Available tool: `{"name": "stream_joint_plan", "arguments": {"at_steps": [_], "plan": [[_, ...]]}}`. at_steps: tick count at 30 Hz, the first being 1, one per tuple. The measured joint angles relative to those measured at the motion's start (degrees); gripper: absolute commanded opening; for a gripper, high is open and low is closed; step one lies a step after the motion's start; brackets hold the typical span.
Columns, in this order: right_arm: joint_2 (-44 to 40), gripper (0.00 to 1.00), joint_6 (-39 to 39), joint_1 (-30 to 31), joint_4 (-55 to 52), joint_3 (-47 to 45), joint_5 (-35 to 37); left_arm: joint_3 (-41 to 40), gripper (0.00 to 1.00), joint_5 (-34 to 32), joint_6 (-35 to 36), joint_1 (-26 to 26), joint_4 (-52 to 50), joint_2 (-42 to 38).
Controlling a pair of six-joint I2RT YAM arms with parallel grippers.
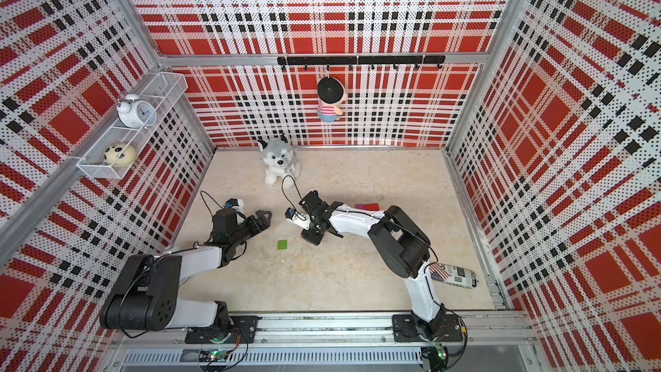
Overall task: Assemble the number 7 with building blocks
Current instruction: Pick up the building block from the center of the board, then assemble the building block at the center of the board.
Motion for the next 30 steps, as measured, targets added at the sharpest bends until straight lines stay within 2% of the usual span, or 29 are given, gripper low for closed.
{"name": "stream_joint_plan", "arguments": {"at_steps": [10,18,24,30], "plan": [[-13.92,0.14,25.62,2.51,2.12,-11.67,9.29,2.56,0.98,-2.71,1.09,-5.09,-0.07,4.59],[-14.80,0.13,44.26,2.38,1.20,-16.52,18.51,4.61,0.98,-3.74,1.84,-8.26,-0.09,6.82],[-13.73,0.15,53.20,2.40,1.31,-16.17,21.46,5.92,0.98,-4.39,2.32,-10.43,-0.04,8.66],[-11.69,0.17,57.61,2.69,0.37,-15.91,22.99,5.99,0.98,-4.66,2.47,-11.43,-0.07,8.74]]}}
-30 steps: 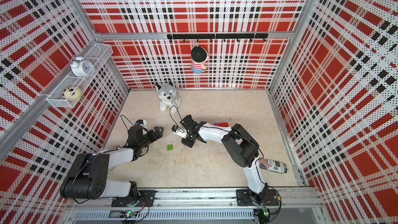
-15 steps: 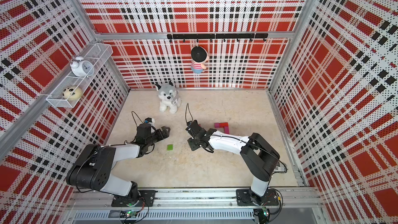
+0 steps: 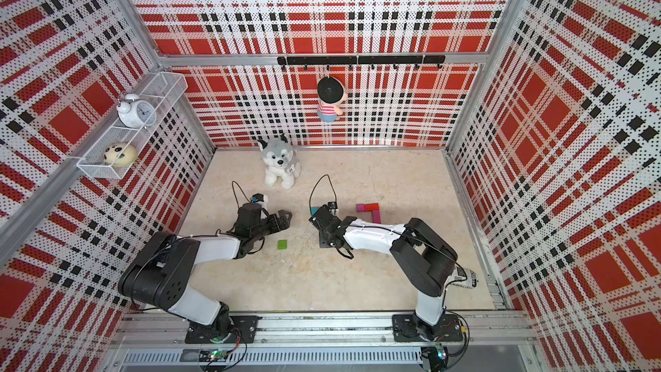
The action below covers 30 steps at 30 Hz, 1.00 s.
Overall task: Assemble the number 7 with building blocks
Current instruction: Assemble the building block at the center of the board.
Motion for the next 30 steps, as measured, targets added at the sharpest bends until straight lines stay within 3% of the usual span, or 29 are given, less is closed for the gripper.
{"name": "stream_joint_plan", "arguments": {"at_steps": [9,30], "plan": [[2.27,0.15,2.34,0.13,-0.02,0.83,0.26,0.00,0.98,-0.11,0.00,0.00,-0.09,-0.02],[5.01,0.34,3.76,2.12,-5.95,6.95,1.99,0.00,0.98,-1.38,0.63,0.00,-2.21,-0.98]]}}
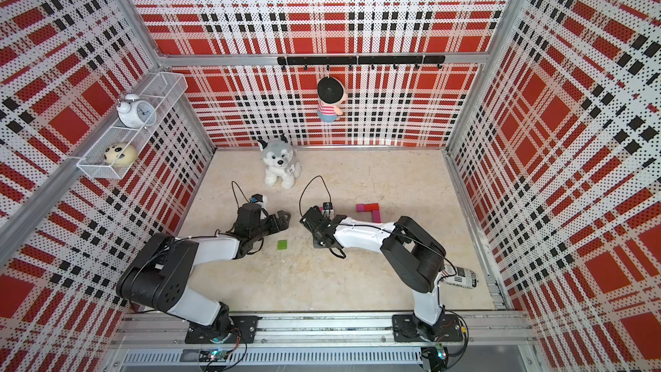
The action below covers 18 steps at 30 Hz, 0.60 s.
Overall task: Assemble the number 7 with building blocks
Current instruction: Assemble the building block at the center of the board.
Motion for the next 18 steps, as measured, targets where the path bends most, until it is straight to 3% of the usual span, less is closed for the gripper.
{"name": "stream_joint_plan", "arguments": {"at_steps": [9,12,18], "plan": [[0.85,0.43,0.52,0.00,-1.53,0.04,0.83,0.00,0.98,-0.24,0.11,0.00,-0.79,-0.42],[0.83,0.50,0.52,0.00,-1.33,-0.09,1.11,0.00,0.98,-0.33,0.15,0.00,-0.83,-0.48],[0.68,0.50,0.74,0.13,-1.05,-0.50,1.73,0.00,0.98,-0.55,0.17,0.00,-0.98,-1.31]]}}
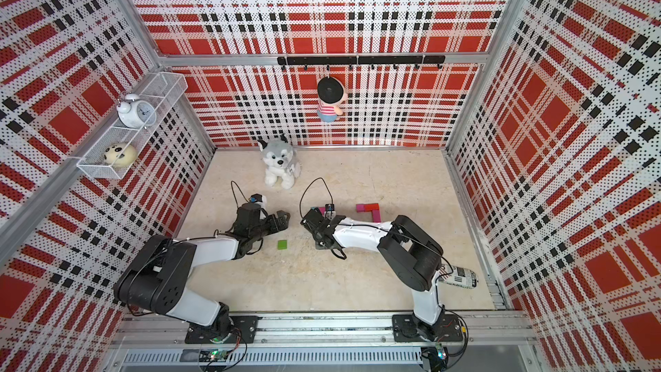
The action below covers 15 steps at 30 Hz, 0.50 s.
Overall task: Assemble the number 7 with building blocks
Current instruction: Assemble the building block at the center of the board.
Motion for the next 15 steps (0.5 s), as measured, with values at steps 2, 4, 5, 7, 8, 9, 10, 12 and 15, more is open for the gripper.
{"name": "stream_joint_plan", "arguments": {"at_steps": [2,4,5,7,8,9,10,12,15], "plan": [[-0.09,0.48,0.02,0.24,0.02,0.00,-0.02,0.00,0.98,-0.13,0.02,0.00,-0.13,-0.35],[-0.09,0.47,0.02,0.59,0.00,0.00,-0.04,0.00,0.98,-0.31,0.02,0.00,-0.28,-0.76],[-0.09,0.46,0.02,0.79,-0.02,0.02,-0.04,0.00,0.98,-0.42,0.02,0.00,-0.28,-0.90],[-0.09,0.45,0.04,1.20,-0.22,0.11,-0.04,-0.02,0.98,-0.61,0.02,0.00,-0.37,-1.14],[-0.09,0.44,0.11,1.27,-0.28,0.13,-0.07,-0.02,0.98,-0.66,0.02,0.00,-0.48,-1.25],[-0.09,0.44,0.15,1.31,-0.33,0.13,-0.04,-0.02,0.98,-0.79,0.02,0.00,-0.61,-1.40],[-0.09,0.44,0.20,1.44,-0.42,0.13,-0.02,-0.02,0.98,-0.83,0.02,0.00,-0.68,-1.49],[-0.09,0.42,0.28,1.53,-0.52,0.13,0.02,-0.02,0.98,-0.87,0.02,0.00,-0.68,-1.62],[-0.04,0.40,0.39,1.53,-0.74,0.13,0.35,-0.02,0.98,-0.94,0.02,0.00,-0.70,-1.62]]}}
